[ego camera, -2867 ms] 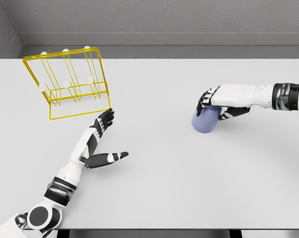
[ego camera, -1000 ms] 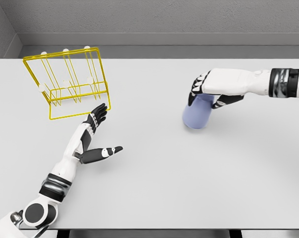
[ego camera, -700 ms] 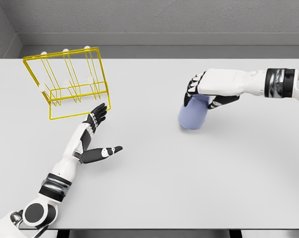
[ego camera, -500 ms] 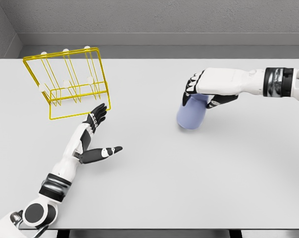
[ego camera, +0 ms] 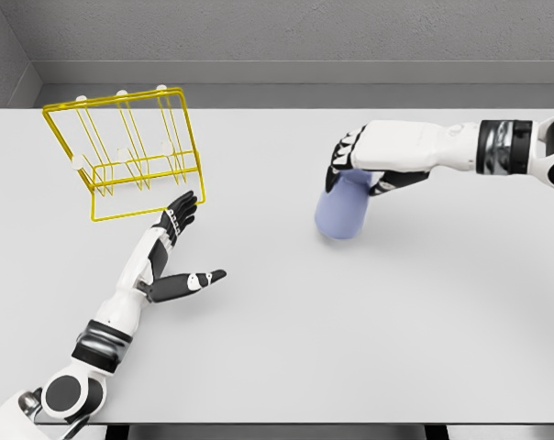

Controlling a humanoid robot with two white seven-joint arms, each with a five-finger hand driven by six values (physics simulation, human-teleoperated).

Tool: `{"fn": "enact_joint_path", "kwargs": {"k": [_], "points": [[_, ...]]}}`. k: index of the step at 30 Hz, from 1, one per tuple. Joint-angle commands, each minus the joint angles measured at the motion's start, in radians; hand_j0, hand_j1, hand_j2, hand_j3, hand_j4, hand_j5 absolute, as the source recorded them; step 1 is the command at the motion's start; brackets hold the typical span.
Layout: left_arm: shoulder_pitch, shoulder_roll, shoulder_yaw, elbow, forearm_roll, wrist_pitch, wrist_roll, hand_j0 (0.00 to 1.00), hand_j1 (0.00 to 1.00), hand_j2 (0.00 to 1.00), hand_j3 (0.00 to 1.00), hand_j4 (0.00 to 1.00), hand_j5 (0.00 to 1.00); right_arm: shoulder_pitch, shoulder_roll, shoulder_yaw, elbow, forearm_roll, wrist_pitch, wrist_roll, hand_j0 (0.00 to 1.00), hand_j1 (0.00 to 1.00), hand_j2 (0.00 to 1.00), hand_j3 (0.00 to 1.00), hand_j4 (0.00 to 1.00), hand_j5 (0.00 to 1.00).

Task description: Place the cup on the cup holder with both arms

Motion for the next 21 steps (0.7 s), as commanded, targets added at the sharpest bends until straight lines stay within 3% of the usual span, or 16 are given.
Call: {"fn": "enact_joint_path", "kwargs": {"k": [1,21], "points": [[0.000,0.000,0.000,-0.001,-0.003,0.000,0.000,1.00,1.00,1.00,1.00,1.00,1.00,0.000,0.013,0.000,0.000,-0.007,0.003,-0.001,0.60,0.60,0.60,0.60,0.60,0.60],[0.000,-0.001,-0.002,-0.001,-0.003,0.017,0.021,1.00,1.00,1.00,1.00,1.00,1.00,0.000,0.044,0.000,0.000,-0.007,0.003,-0.001,0.60,0.60,0.60,0.60,0.60,0.60]]}}
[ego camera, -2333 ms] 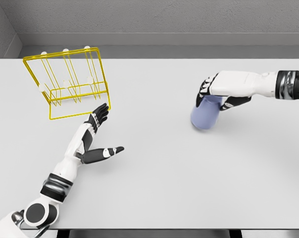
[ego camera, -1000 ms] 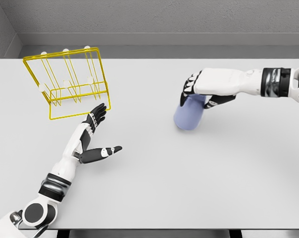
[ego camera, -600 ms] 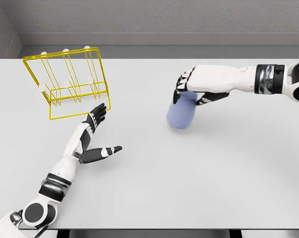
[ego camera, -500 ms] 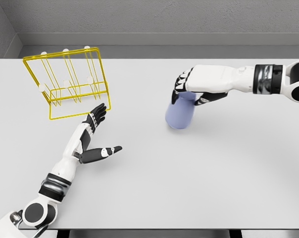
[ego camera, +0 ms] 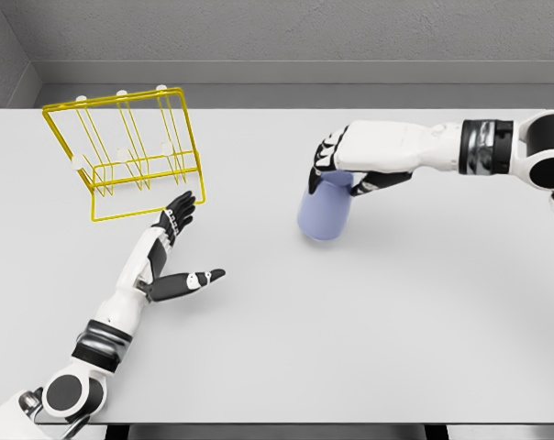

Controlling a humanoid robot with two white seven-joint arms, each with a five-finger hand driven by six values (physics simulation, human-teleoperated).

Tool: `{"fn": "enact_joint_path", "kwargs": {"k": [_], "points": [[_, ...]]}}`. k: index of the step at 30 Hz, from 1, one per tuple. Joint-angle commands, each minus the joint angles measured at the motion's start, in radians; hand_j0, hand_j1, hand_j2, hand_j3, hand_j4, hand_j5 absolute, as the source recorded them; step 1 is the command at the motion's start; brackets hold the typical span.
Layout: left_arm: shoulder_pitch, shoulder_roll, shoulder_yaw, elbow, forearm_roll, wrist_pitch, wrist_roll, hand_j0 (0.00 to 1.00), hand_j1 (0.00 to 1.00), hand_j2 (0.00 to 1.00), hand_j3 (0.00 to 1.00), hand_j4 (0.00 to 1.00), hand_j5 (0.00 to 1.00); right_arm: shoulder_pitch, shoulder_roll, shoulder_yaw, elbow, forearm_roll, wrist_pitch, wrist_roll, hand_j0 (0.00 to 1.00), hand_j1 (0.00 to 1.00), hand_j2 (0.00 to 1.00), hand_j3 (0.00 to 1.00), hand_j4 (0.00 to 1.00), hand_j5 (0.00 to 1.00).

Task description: Place the cup on the cup holder with both arms

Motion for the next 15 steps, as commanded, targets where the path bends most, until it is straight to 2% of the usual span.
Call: {"fn": "enact_joint_path", "kwargs": {"k": [1,15], "points": [[0.000,0.000,-0.001,0.000,-0.003,0.001,0.004,1.00,1.00,1.00,1.00,1.00,1.00,0.000,0.001,-0.001,-0.001,-0.006,0.003,-0.001,0.60,0.60,0.60,0.60,0.60,0.60],[-0.003,-0.033,-0.001,0.000,-0.004,0.041,0.018,1.00,1.00,1.00,1.00,1.00,1.00,0.002,0.041,0.001,0.001,-0.006,0.003,-0.001,0.60,0.60,0.60,0.60,0.60,0.60]]}}
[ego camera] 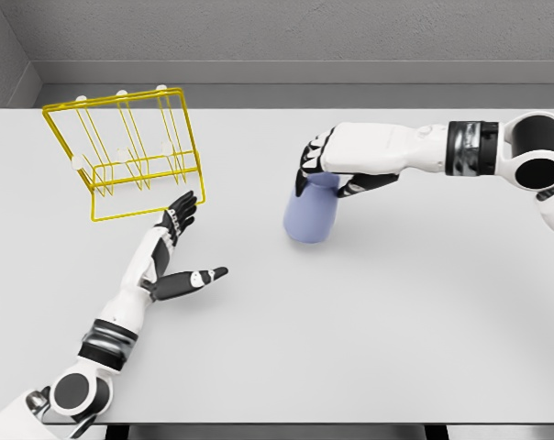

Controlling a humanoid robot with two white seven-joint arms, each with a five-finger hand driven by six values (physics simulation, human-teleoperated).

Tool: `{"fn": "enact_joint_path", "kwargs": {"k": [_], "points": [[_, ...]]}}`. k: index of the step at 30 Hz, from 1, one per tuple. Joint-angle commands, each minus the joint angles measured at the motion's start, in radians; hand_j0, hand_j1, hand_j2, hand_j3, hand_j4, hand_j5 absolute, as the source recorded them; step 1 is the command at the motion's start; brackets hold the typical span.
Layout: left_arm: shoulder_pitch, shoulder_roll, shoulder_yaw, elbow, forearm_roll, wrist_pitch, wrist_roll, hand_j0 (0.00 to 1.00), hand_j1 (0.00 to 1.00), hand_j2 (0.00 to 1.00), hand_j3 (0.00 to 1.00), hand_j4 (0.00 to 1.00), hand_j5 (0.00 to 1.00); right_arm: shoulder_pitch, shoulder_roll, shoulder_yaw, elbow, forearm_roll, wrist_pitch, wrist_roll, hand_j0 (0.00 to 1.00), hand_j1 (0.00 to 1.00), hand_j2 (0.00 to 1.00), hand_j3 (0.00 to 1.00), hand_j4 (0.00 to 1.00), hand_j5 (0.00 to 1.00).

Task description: Place the cup on the cup holder with both arms

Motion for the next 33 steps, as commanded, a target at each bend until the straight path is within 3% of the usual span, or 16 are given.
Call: {"fn": "enact_joint_path", "kwargs": {"k": [1,16,19,25,28,31,33], "points": [[0.000,-0.006,0.000,-0.001,-0.003,0.006,0.000,1.00,1.00,1.00,1.00,1.00,1.00,0.000,0.005,-0.001,0.000,-0.005,0.003,-0.001,0.60,0.60,0.60,0.60,0.60,0.60],[0.000,-0.017,-0.001,-0.001,-0.005,0.007,0.000,1.00,1.00,1.00,1.00,1.00,1.00,0.009,0.054,0.005,0.000,-0.002,0.003,-0.001,0.60,0.60,0.60,0.60,0.60,0.60],[0.000,-0.017,-0.001,-0.001,-0.005,0.007,0.000,1.00,1.00,1.00,1.00,1.00,1.00,0.009,0.054,0.005,0.000,-0.002,0.003,-0.001,0.68,0.68,0.68,0.68,0.68,0.68],[0.000,-0.021,-0.001,-0.001,-0.005,0.018,0.000,1.00,1.00,1.00,1.00,1.00,1.00,0.009,0.057,0.004,0.000,0.038,0.003,-0.001,0.69,0.69,0.69,0.69,0.69,0.69],[0.000,-0.024,-0.001,-0.001,-0.005,0.018,0.000,1.00,1.00,1.00,1.00,1.00,1.00,0.009,0.068,0.004,0.000,0.044,0.003,-0.001,0.74,0.74,0.74,0.74,0.74,0.74],[0.000,-0.024,-0.001,-0.001,-0.005,0.018,0.000,1.00,1.00,1.00,1.00,1.00,1.00,0.006,0.075,0.004,0.000,0.090,0.003,-0.001,1.00,1.00,1.00,1.00,1.00,1.00],[0.000,-0.024,-0.001,-0.001,-0.006,0.018,-0.001,1.00,1.00,1.00,1.00,1.00,1.00,0.008,0.075,0.004,0.000,0.090,0.003,-0.001,1.00,1.00,1.00,1.00,1.00,1.00]]}}
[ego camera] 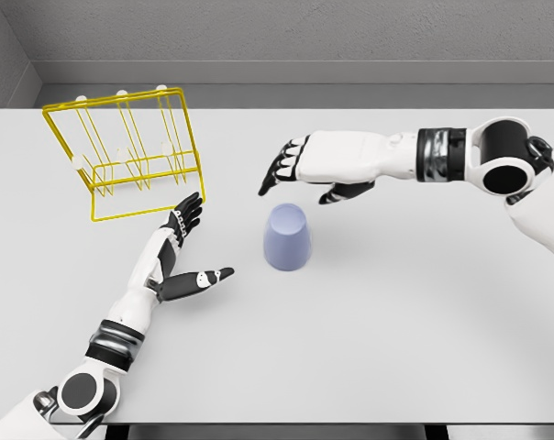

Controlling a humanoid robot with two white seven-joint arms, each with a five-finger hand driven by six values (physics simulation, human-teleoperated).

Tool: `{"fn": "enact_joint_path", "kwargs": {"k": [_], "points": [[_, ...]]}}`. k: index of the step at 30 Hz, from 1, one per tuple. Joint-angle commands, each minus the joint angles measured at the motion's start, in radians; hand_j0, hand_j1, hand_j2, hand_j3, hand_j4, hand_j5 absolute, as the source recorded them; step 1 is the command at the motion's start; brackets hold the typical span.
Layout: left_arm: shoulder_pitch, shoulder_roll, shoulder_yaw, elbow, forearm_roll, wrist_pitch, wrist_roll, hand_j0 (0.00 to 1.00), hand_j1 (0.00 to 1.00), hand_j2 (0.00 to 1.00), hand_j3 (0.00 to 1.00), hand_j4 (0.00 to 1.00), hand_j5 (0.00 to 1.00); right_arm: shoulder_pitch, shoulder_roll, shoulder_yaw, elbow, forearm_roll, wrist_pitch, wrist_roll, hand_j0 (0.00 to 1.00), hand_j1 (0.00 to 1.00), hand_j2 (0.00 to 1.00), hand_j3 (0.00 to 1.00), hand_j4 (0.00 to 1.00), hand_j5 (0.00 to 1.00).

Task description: Place the cup on the cup holder with both arms

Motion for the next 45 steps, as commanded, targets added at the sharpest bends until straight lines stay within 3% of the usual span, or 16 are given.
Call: {"fn": "enact_joint_path", "kwargs": {"k": [1,6,13,17,20,24,27,30,34,45], "points": [[0.000,0.000,0.000,-0.001,-0.004,-0.002,-0.001,1.00,1.00,1.00,1.00,1.00,1.00,-0.002,0.001,-0.001,0.000,0.006,0.003,0.000,1.00,1.00,1.00,1.00,1.00,1.00],[0.000,-0.025,-0.011,0.001,-0.025,0.000,-0.009,1.00,1.00,1.00,1.00,1.00,1.00,0.005,-0.015,-0.008,0.000,0.006,0.003,0.000,1.00,1.00,1.00,1.00,1.00,1.00],[-0.034,-0.051,-0.011,0.007,-0.027,0.103,-0.001,1.00,1.00,1.00,1.00,1.00,1.00,0.058,-0.119,-0.130,0.003,0.004,0.003,0.000,1.00,1.00,1.00,1.00,1.00,1.00],[-0.058,-0.098,-0.016,0.007,-0.029,0.195,-0.001,1.00,1.00,1.00,1.00,1.00,1.00,0.071,-0.168,-0.140,0.001,0.001,0.003,0.000,1.00,1.00,1.00,1.00,1.00,1.00],[-0.058,-0.152,-0.017,0.012,-0.084,0.196,-0.001,1.00,1.00,1.00,1.00,1.00,1.00,0.078,-0.187,-0.139,0.000,0.001,0.003,0.000,1.00,1.00,1.00,1.00,1.00,1.00],[-0.061,-0.167,-0.019,0.015,-0.085,0.198,-0.003,1.00,1.00,1.00,1.00,1.00,1.00,0.127,-0.231,-0.140,0.000,0.003,0.003,0.000,1.00,1.00,1.00,1.00,1.00,1.00],[-0.069,-0.172,-0.020,0.016,-0.091,0.201,-0.006,1.00,1.00,1.00,1.00,1.00,1.00,0.130,-0.303,-0.185,-0.022,-0.003,0.003,0.000,1.00,1.00,1.00,1.00,1.00,1.00],[-0.104,-0.176,-0.062,0.019,-0.098,0.227,-0.006,1.00,1.00,1.00,1.00,1.00,1.00,0.152,-0.299,-0.180,-0.022,-0.002,0.003,0.000,1.00,1.00,1.00,1.00,1.00,1.00],[-0.103,-0.180,-0.062,0.019,-0.137,0.238,-0.003,1.00,1.00,1.00,1.00,1.00,1.00,0.152,-0.319,-0.188,-0.031,-0.006,0.003,0.000,1.00,1.00,1.00,1.00,1.00,1.00],[-0.107,-0.195,-0.063,0.019,-0.137,0.238,-0.003,1.00,1.00,1.00,1.00,1.00,1.00,0.155,-0.343,-0.189,-0.034,-0.006,0.003,0.000,1.00,1.00,1.00,1.00,1.00,1.00]]}}
